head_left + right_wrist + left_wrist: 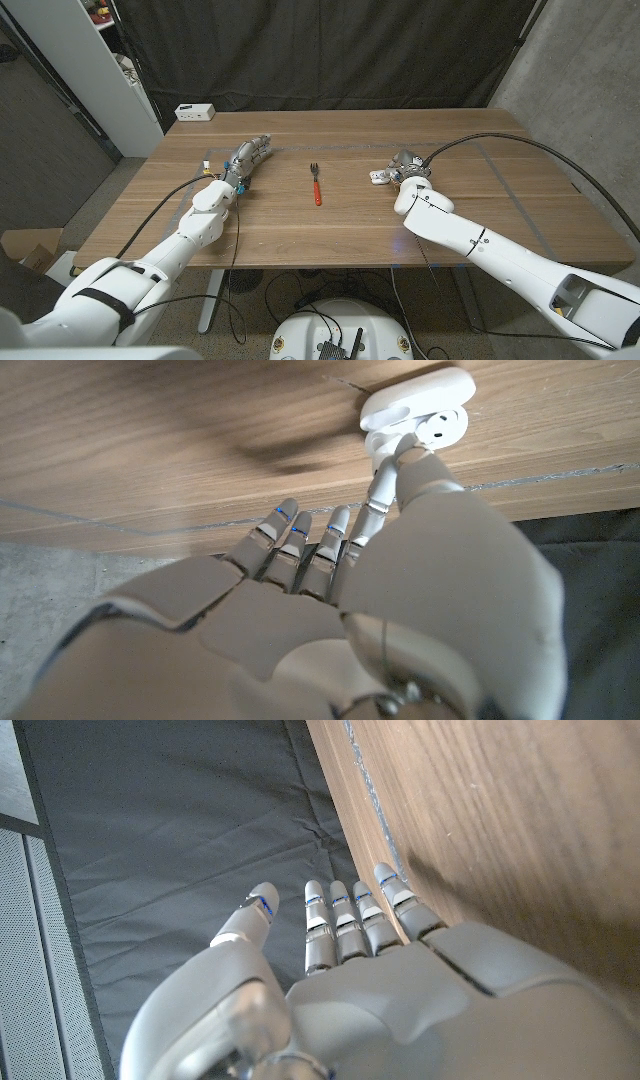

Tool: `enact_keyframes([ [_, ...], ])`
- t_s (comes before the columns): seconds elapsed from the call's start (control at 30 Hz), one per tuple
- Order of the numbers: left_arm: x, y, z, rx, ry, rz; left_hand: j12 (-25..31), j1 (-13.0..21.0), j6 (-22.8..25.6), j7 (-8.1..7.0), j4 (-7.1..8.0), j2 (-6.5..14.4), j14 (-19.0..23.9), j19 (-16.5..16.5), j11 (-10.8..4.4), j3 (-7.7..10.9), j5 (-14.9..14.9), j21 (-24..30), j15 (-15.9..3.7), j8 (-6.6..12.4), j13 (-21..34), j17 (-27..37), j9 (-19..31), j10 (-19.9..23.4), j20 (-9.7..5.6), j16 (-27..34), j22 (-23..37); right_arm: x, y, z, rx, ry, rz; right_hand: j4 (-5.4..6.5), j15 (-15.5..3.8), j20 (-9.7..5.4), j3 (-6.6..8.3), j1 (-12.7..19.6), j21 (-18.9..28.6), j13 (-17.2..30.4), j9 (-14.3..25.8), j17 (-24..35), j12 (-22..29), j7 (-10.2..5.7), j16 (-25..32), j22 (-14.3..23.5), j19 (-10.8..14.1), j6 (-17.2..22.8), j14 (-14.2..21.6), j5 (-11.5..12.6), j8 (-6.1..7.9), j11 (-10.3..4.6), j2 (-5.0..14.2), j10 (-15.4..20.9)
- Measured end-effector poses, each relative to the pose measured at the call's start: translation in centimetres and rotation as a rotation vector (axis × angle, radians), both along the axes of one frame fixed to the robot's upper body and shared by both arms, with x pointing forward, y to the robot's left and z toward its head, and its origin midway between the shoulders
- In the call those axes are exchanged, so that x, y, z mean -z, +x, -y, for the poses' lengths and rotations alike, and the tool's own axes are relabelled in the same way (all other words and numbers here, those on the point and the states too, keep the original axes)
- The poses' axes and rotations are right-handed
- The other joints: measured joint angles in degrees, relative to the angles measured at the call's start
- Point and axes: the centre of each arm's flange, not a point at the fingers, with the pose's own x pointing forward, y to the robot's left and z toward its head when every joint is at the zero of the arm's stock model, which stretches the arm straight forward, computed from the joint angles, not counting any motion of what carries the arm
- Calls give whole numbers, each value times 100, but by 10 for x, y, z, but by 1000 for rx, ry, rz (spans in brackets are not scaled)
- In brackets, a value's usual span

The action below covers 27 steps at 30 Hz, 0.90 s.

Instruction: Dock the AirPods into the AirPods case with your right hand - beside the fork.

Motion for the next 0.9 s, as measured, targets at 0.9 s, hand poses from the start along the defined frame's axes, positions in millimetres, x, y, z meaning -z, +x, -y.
enact_keyframes([
  [0.9,5,-4,0,-11,16,-13,0,116,27,-31,-89,-40,0,24,-28,-40,23,-44,0,0,-16,0,0,35,23,0,0,9,-8,-4,-17,26,-89,135,-5,269,-122,-606,-5,167,-632,125,-111,-177,-89,-1,-146,-749,-170,-137,-410,256,-332,-480],
])
